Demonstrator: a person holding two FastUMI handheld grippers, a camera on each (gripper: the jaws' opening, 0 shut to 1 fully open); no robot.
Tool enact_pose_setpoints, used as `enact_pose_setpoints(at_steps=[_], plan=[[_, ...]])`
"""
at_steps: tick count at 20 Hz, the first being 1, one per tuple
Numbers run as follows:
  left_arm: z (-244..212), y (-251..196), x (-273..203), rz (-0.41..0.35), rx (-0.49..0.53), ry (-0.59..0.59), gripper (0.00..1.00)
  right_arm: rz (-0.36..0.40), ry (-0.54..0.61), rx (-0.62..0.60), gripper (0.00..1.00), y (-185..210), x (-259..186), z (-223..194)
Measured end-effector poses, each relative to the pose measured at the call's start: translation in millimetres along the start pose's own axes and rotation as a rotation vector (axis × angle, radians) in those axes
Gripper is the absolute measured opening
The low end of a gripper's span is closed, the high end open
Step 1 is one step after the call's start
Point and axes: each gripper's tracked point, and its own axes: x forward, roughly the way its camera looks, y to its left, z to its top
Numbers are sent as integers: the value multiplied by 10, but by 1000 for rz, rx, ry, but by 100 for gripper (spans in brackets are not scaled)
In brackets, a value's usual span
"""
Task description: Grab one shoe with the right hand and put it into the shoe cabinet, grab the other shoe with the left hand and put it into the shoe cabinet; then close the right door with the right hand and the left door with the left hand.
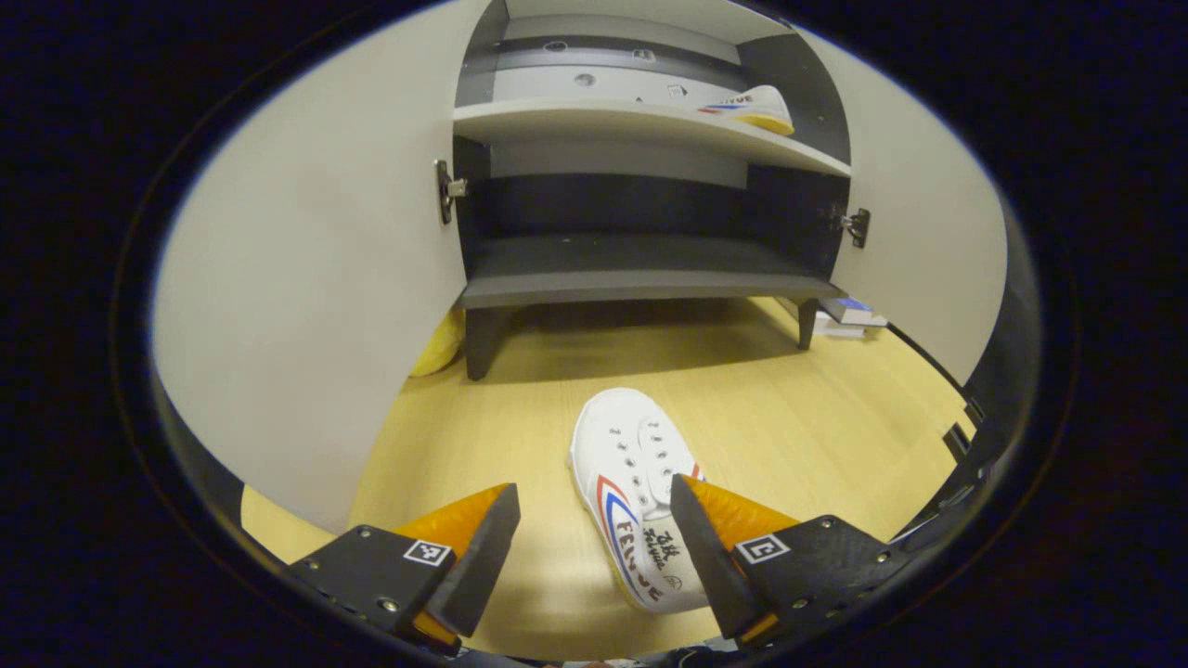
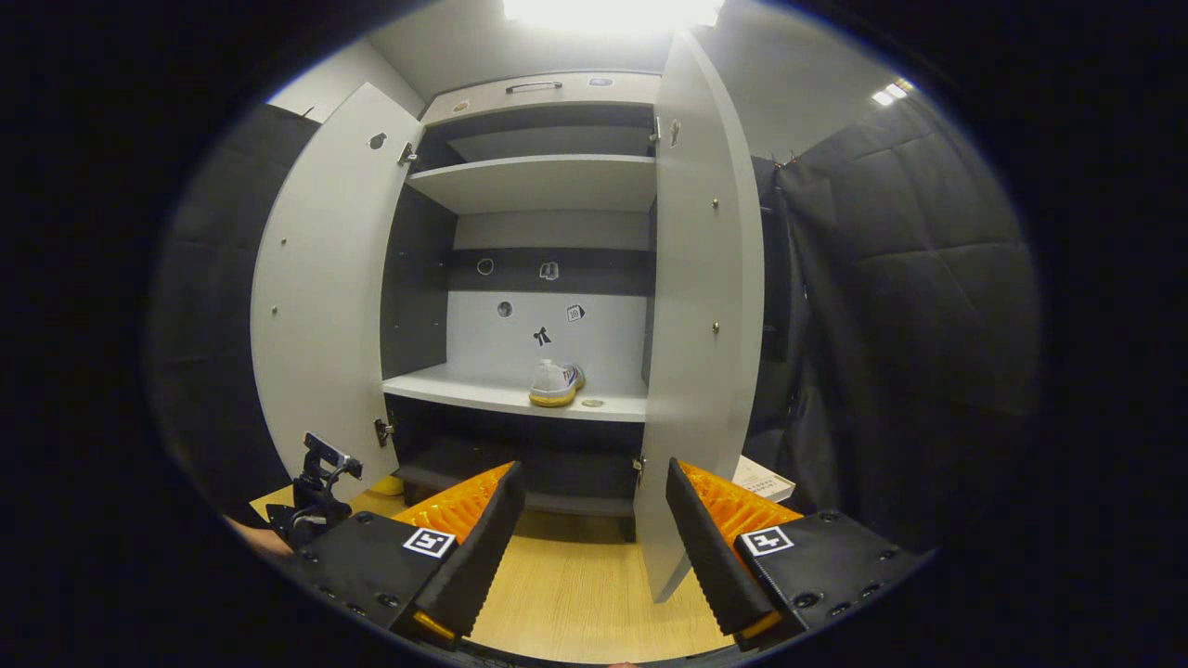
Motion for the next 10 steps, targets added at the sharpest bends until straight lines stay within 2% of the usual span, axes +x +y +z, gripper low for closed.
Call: enact_pose_setpoints(at_steps=[1, 2, 5, 8, 10], plan=[[-45, 14, 53, 9, -5, 23, 94, -4, 6, 2, 93, -15, -15, -20], [-118, 15, 105, 9, -15, 48, 94, -4, 14, 2, 96, -27, -18, -37], [-254, 48, 234, 17, -39, 101, 94, -2, 44, -19, 96, -39, -37, -145], [-294, 42, 302, 16, -36, 108, 94, -2, 61, -16, 93, -48, -40, -192], [-337, -2, 312, -6, -46, 123, 95, -3, 63, -6, 96, -66, -30, -193]])
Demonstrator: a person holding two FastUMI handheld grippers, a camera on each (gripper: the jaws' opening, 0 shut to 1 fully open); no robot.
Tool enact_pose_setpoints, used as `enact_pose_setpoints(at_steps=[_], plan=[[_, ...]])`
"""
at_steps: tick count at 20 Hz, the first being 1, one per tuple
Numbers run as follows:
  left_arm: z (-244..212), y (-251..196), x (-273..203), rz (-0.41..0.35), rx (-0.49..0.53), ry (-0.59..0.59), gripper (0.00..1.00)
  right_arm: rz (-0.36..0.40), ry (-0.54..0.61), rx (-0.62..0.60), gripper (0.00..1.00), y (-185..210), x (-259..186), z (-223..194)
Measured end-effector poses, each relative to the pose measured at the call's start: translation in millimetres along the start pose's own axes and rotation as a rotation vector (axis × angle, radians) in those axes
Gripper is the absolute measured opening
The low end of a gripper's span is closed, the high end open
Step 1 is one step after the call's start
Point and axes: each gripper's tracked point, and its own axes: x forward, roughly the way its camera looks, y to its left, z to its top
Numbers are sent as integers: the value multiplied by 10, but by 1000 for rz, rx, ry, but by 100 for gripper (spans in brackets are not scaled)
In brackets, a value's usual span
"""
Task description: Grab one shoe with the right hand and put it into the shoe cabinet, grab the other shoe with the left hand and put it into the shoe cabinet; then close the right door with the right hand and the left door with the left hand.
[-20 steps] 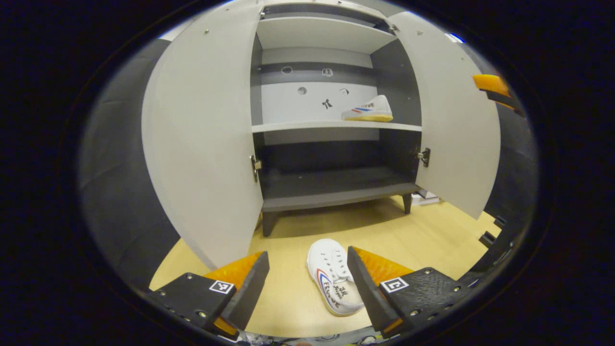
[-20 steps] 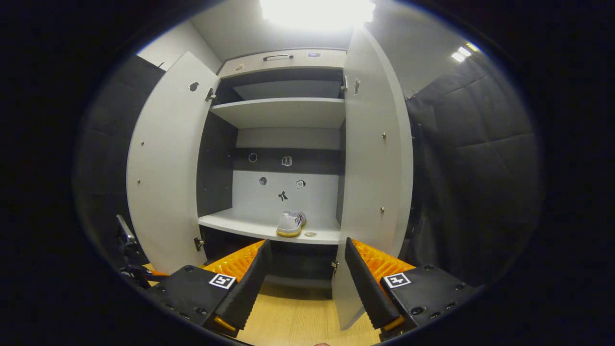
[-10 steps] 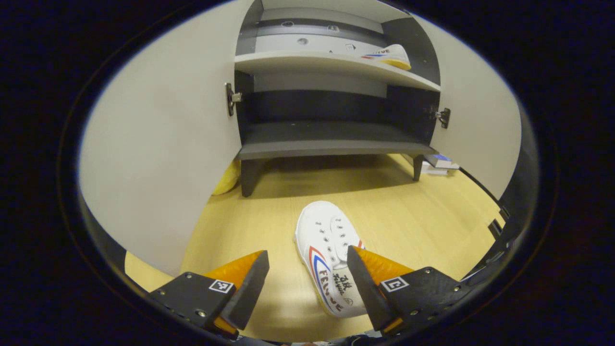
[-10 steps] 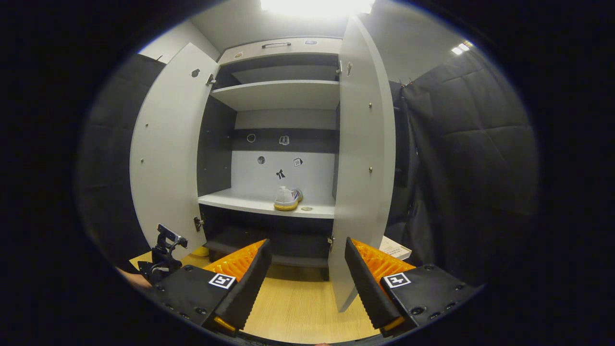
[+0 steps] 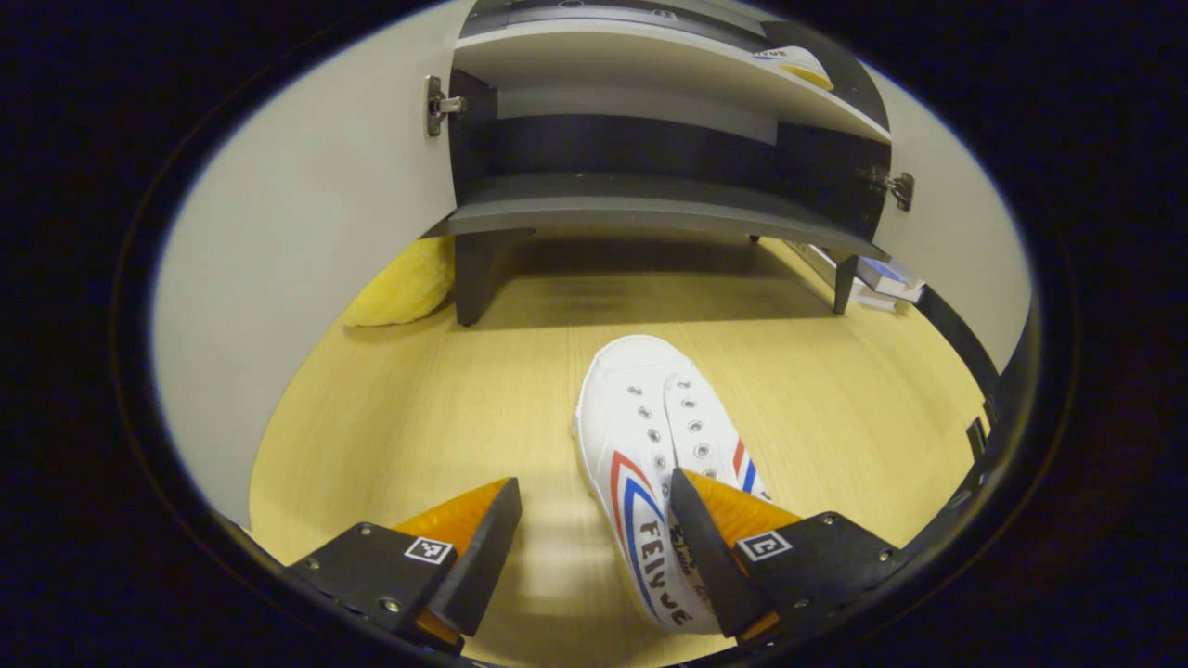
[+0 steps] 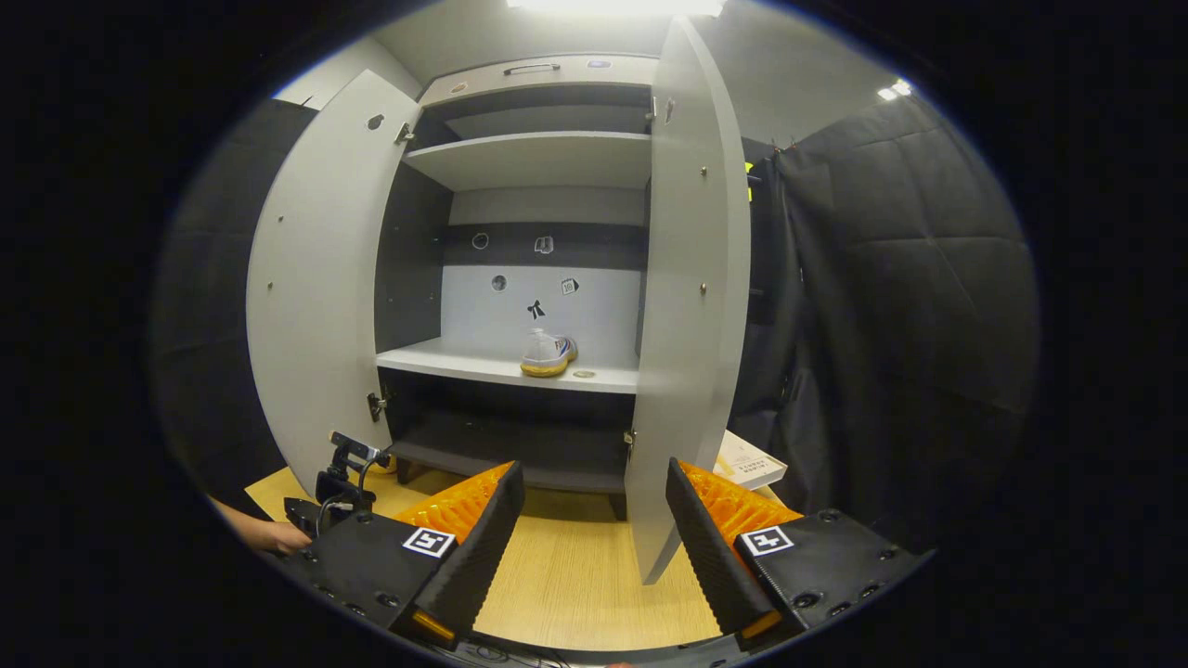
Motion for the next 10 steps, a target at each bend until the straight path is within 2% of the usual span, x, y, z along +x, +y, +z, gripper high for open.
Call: enact_pose_setpoints(at_steps=[1, 3, 4, 6, 8, 9, 10], plan=[[-11, -37, 9, -20, -8, -2, 93, -3, -2, 1, 96, -13, 5, 3], [-32, -83, 18, -43, -20, 1, 78, -1, -3, 4, 96, -11, 21, 3], [-25, -166, 15, -70, -30, 1, 78, 7, -1, 9, 96, 6, 24, -1], [-7, -168, 22, -58, -7, 2, 47, 14, 3, 5, 96, 18, 27, -29], [16, -110, 13, -28, 2, 11, 39, 14, 13, 2, 96, 11, 28, -65], [-16, -134, -4, -23, -21, 22, 28, 17, 17, 8, 96, 16, 18, -80], [8, -104, 20, -5, -43, 8, 25, 21, 18, 16, 96, 24, 12, -81]])
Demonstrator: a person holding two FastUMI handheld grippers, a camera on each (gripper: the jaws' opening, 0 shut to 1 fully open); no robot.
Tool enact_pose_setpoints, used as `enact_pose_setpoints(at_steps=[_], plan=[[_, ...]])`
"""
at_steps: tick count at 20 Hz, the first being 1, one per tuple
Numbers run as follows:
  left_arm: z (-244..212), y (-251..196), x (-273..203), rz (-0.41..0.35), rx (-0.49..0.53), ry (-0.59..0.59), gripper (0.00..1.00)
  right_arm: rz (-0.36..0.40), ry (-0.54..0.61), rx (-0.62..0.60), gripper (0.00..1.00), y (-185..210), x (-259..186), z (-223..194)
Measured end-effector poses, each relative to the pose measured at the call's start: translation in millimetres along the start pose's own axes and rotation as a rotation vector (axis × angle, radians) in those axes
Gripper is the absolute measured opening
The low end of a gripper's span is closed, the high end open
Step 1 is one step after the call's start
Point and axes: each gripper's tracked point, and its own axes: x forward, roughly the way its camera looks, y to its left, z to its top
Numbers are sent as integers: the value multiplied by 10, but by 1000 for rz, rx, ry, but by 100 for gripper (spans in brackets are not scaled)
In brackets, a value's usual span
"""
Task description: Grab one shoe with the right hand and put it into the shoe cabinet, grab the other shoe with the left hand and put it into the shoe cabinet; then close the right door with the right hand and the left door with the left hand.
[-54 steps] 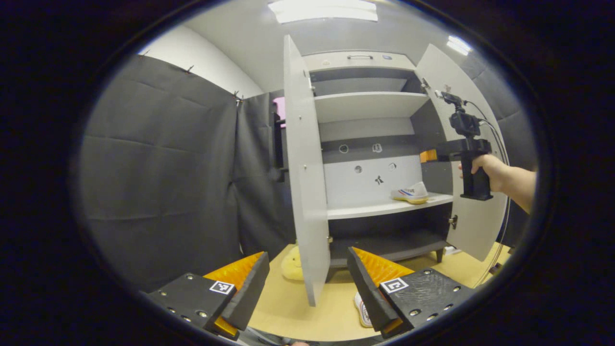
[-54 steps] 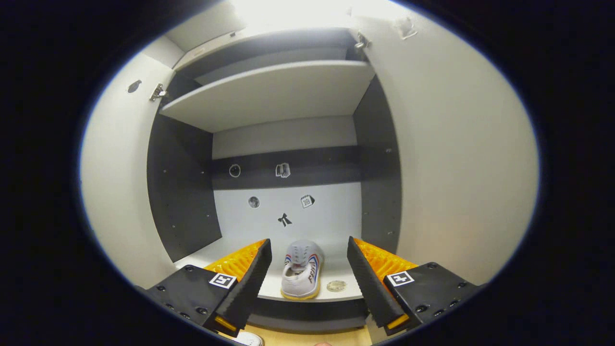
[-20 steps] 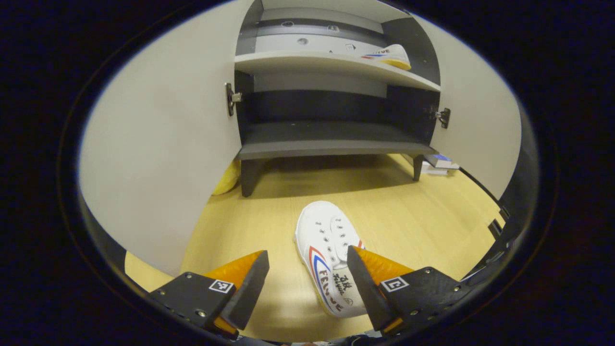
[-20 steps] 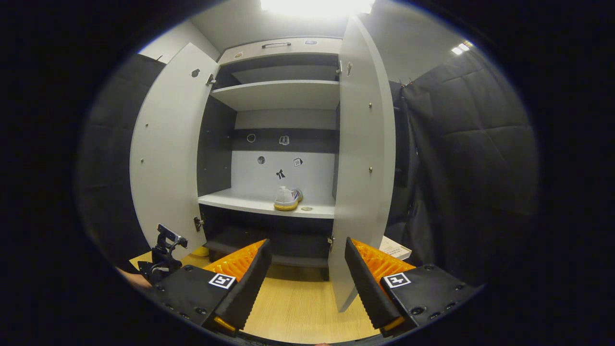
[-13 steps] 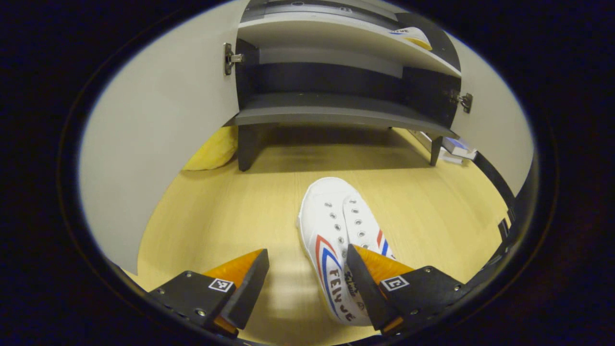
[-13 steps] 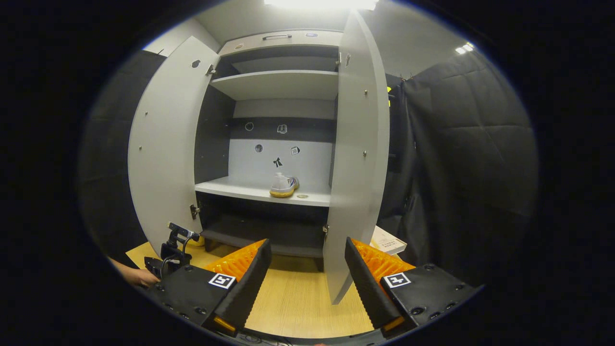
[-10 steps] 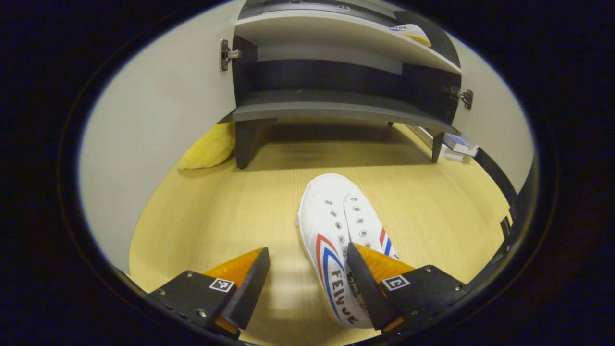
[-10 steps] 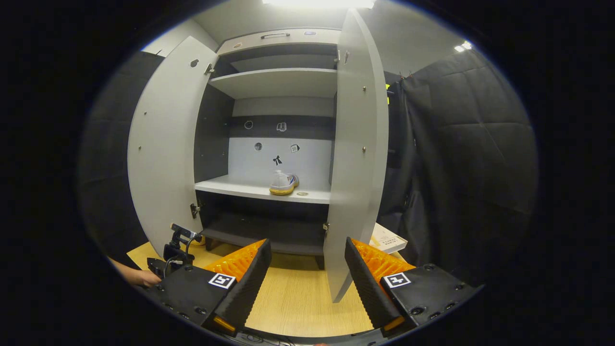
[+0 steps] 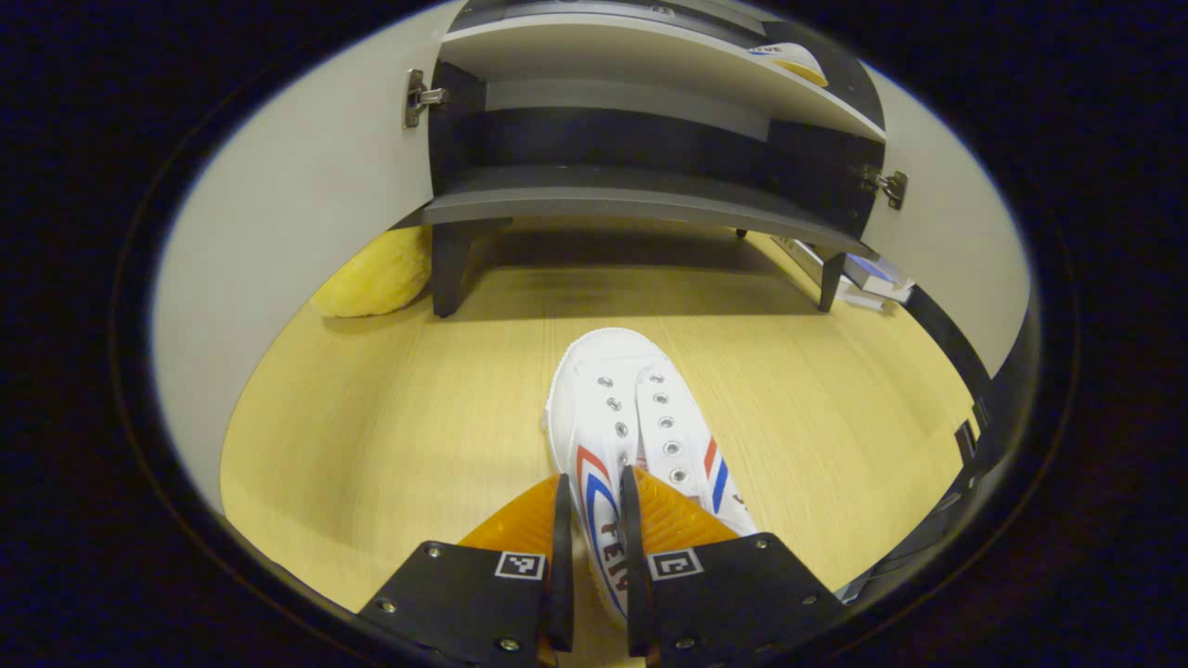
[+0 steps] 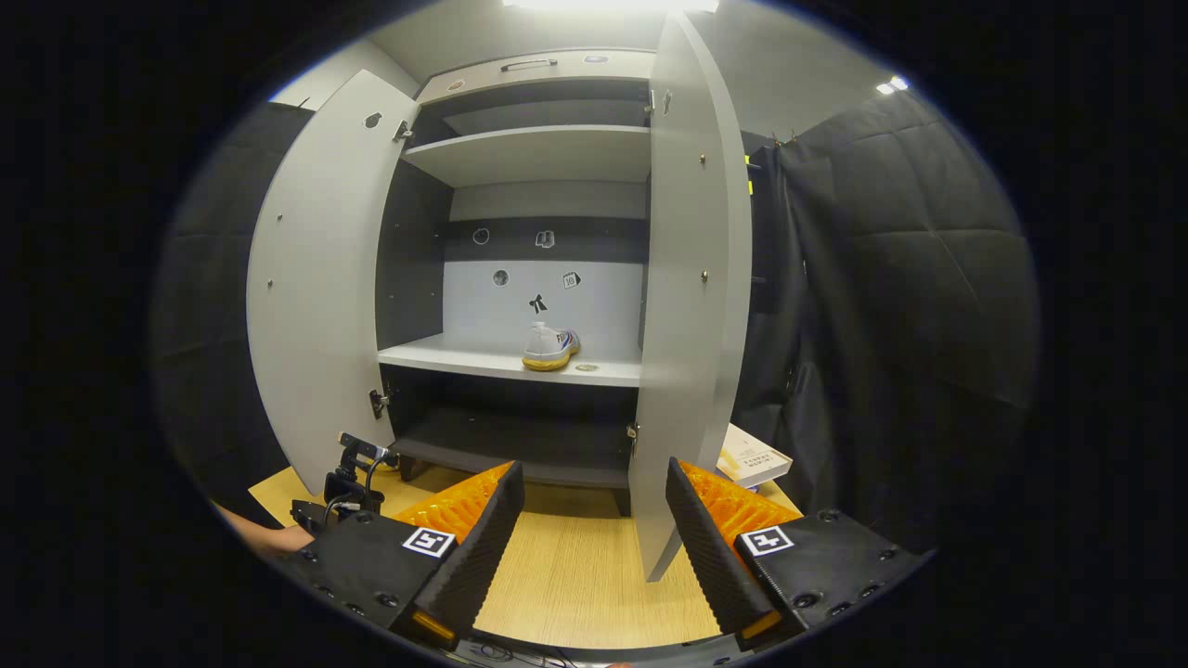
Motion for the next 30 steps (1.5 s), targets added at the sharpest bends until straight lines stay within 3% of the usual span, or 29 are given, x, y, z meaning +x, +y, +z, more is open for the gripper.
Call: enact_pose_setpoints(at_steps=[1, 3, 12, 21, 30], plan=[[35, -7, 15, 7, -19, -15, 11, 3, 1, 6, 96, 3, 0, -8], [71, 9, -15, 8, 7, -49, 2, 12, 4, 7, 96, 16, -2, -24], [442, -31, -230, -8, 39, -146, 2, 60, -16, -27, 96, 133, -58, 25], [1093, 84, -1093, -57, 46, -346, 1, 72, -34, -20, 96, 156, -44, 61], [1032, 42, -1010, -90, 50, -543, 1, 72, -49, -5, 96, 150, -36, 88]])
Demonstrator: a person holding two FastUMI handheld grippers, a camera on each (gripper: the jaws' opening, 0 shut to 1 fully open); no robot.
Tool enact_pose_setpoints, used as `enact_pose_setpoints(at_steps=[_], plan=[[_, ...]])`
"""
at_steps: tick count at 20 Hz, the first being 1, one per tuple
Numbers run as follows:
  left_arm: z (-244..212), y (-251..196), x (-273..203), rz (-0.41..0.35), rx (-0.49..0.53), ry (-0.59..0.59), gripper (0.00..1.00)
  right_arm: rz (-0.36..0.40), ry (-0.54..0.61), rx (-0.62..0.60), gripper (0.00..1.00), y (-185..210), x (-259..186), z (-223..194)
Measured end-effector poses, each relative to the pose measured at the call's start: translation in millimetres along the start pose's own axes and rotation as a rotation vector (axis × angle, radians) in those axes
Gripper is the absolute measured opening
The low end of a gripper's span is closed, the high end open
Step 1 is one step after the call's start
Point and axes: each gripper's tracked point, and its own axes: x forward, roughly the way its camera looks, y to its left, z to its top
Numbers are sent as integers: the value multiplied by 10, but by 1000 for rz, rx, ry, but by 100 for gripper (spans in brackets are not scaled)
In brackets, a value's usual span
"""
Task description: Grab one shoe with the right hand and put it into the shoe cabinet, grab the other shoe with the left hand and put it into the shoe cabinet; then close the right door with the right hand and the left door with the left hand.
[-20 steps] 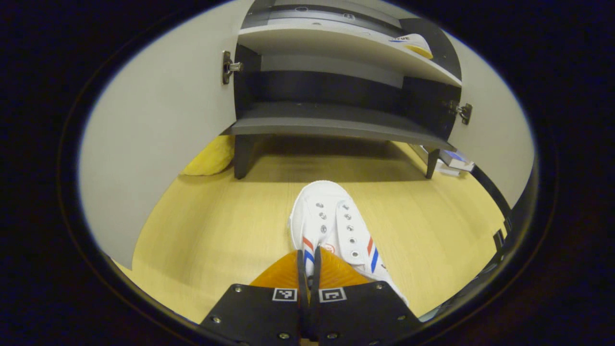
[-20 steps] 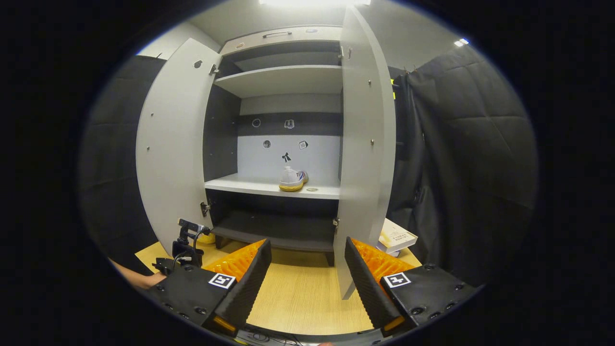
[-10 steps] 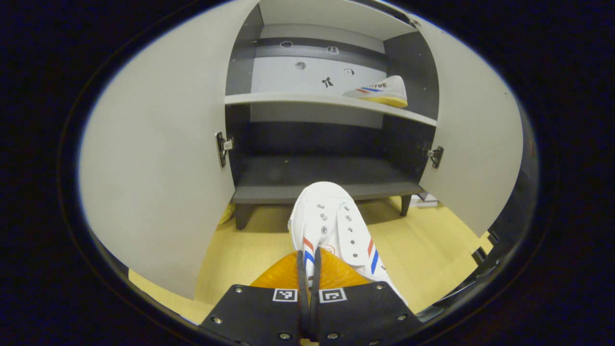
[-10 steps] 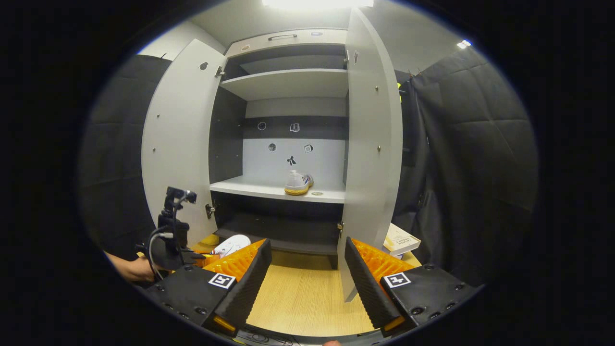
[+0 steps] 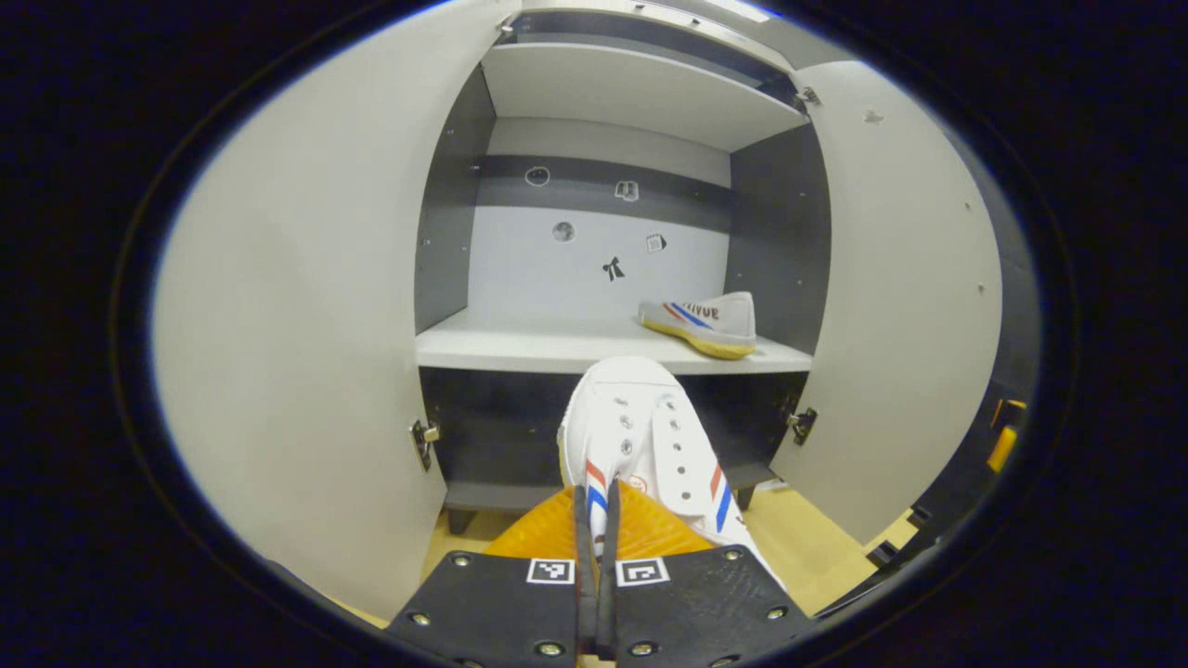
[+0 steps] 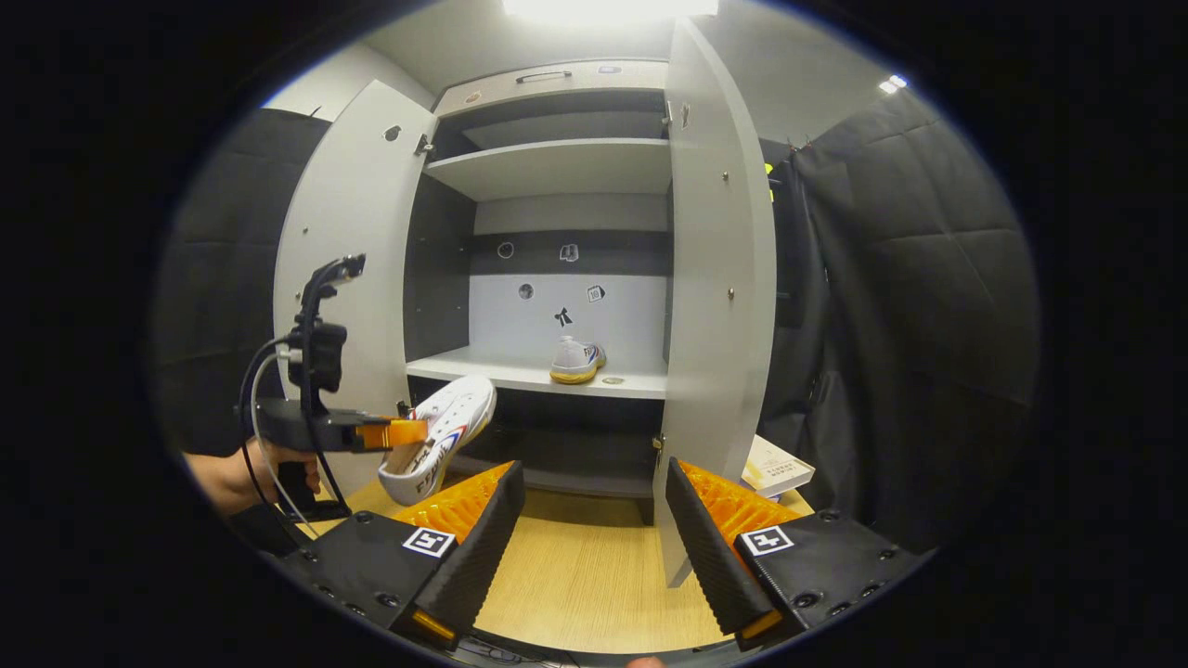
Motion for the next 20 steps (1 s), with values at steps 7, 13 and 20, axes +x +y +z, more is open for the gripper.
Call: enact_pose_setpoints(at_steps=[7, 13, 20], plan=[[27, 13, -35, 25, -1, -94, 1, -29, 0, -2, 93, -123, -65, -53], [40, 12, -36, 52, -13, -152, 1, -63, 27, -7, 96, -292, -124, -156], [53, 30, -85, 108, -36, -145, 2, -110, 67, -29, 93, -489, -184, -260]])
